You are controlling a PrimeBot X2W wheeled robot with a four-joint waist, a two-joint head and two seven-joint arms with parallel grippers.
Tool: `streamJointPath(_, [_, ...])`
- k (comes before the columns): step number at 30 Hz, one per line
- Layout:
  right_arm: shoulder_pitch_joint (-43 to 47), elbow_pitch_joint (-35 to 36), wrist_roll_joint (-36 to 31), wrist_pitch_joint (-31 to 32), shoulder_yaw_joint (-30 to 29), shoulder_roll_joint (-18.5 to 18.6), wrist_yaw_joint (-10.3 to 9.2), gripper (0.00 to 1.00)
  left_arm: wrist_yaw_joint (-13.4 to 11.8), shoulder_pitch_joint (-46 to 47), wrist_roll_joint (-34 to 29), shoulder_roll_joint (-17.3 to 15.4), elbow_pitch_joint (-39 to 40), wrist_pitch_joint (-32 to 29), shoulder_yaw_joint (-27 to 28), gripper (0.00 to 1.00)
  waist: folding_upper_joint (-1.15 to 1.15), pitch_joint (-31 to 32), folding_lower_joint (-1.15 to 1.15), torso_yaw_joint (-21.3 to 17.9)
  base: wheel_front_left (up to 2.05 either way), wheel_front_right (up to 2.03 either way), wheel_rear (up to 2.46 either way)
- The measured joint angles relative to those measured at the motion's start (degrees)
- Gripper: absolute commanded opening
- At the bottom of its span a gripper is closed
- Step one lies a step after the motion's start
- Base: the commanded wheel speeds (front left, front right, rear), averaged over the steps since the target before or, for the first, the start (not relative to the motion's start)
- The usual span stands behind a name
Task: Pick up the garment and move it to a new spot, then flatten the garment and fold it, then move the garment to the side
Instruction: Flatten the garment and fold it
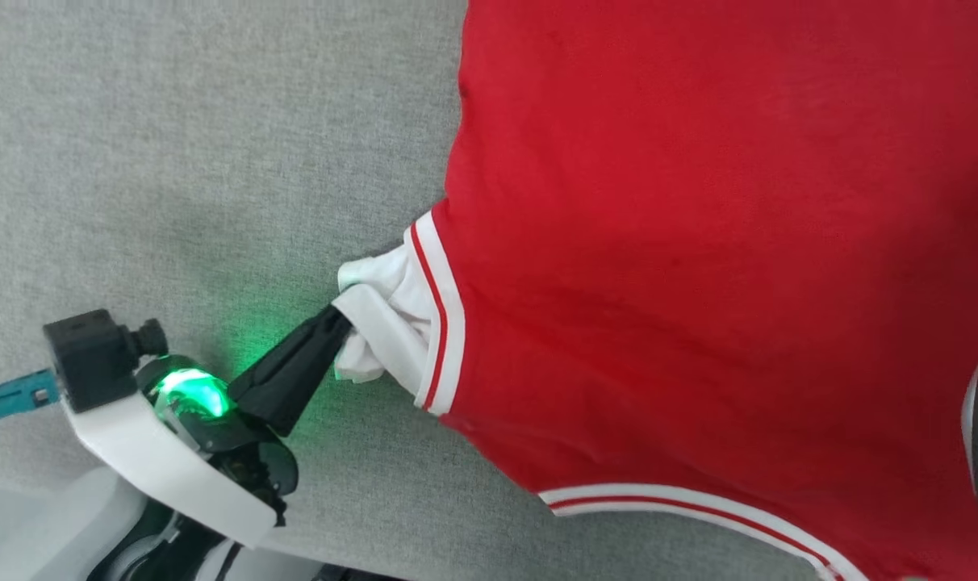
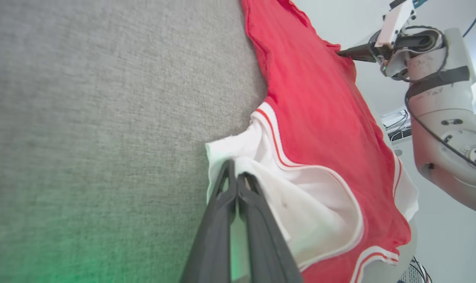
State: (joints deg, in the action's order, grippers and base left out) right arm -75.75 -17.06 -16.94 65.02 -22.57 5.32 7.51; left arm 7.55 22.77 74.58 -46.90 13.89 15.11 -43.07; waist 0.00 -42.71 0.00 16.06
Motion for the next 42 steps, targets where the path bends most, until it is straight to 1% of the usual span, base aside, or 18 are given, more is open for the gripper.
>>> streamJointPath(2, [1.77, 0.10, 3.18, 0.80, 2.63, 1.09, 0.00, 0.00, 0.00, -1.35, 0.00, -0.14, -0.31, 0.00, 1.29, 0.00, 0.00, 1.61, 0.00, -0.67, 0.00, 0.00, 0.00])
streamJointPath(5, [5.93, 1.60, 8.70, 3.11, 7.00, 3.91, 0.01, 0.00, 0.00, -3.68, 0.05, -0.36, -0.73, 0.00, 3.08, 0.00, 0.00, 4.30, 0.00, -1.99, 0.00, 0.00, 0.00])
streamJointPath(9, [13.17, 6.35, 17.44, 7.40, 11.09, 8.13, 0.01, 0.00, 0.00, -6.74, 0.09, -0.46, -1.25, 0.00, 5.00, 0.00, 0.00, 8.17, 0.00, -4.21, 0.00, 0.00, 0.00])
streamJointPath(13, [23.09, 13.92, 25.24, 11.60, 12.91, 12.82, 0.01, 0.00, 0.00, -9.14, 0.26, -0.23, -2.04, 0.01, 6.14, 0.00, 0.00, 12.12, 0.00, -6.32, 0.00, 0.00, 0.00])
streamJointPath(17, [35.17, 23.66, 32.16, 13.71, 12.51, 15.53, 0.01, 0.00, 0.00, -10.66, 0.20, -0.01, -3.27, 0.01, 6.54, 0.00, 0.00, 15.82, 0.00, -8.02, 0.00, 0.00, 0.00])
streamJointPath(22, [54.48, 36.69, 37.97, 14.91, 10.03, 15.18, 0.01, 0.00, 0.00, -11.82, -0.42, 0.56, -5.17, 0.00, 6.53, 0.00, 0.00, 19.80, 0.00, -9.55, 0.00, 0.00, 0.00])
streamJointPath(25, [64.79, 42.77, 39.77, 15.14, 9.58, 12.92, 0.01, 0.00, 0.00, -13.16, -0.42, 0.89, -5.73, 0.00, 7.27, 0.00, 0.00, 21.43, 0.00, -10.75, 0.00, 0.00, 0.00])
streamJointPath(29, [76.95, 48.15, 40.65, 15.01, 12.54, 9.45, 0.01, 0.00, 0.00, -14.90, -0.41, 1.02, -5.91, 0.00, 9.13, 0.00, 0.00, 22.54, 0.00, -12.55, 0.00, 0.00, 0.00])
streamJointPath(32, [83.01, 49.24, 40.96, 14.10, 16.05, 7.46, 0.01, 0.00, 0.00, -15.93, -0.38, 0.81, -6.01, 0.01, 9.93, 0.00, 0.00, 22.63, 0.00, -13.49, 0.00, 0.00, 0.00])
streamJointPath(35, [87.14, 48.43, 41.25, 12.95, 19.97, 6.89, 0.01, 0.00, 0.00, -16.24, -0.44, 0.68, -6.02, 0.01, 10.23, 0.00, 0.00, 22.68, 0.00, -13.81, 0.00, 0.00, 0.00])
streamJointPath(37, [88.28, 47.19, 41.43, 11.69, 22.16, 6.90, 0.01, 0.00, 0.00, -16.27, -0.44, 0.66, -6.03, 0.01, 10.34, 0.00, 0.00, 22.68, 0.00, -13.82, 0.00, 0.00, 0.00])
streamJointPath(38, [88.28, 47.19, 41.43, 11.69, 22.16, 6.90, 0.01, 0.00, 0.00, -16.27, -0.44, 0.66, -6.03, 0.01, 10.34, 0.00, 0.00, 22.68, 0.00, -13.82, 0.00, 0.00, 0.00])
streamJointPath(42, [88.05, 45.25, 41.57, 8.01, 23.98, 6.73, 0.01, 0.00, 0.00, -16.61, -0.44, 0.66, -5.99, 0.00, 10.39, 0.00, 0.00, 22.85, 0.00, -13.96, 0.00, 0.00, 0.00])
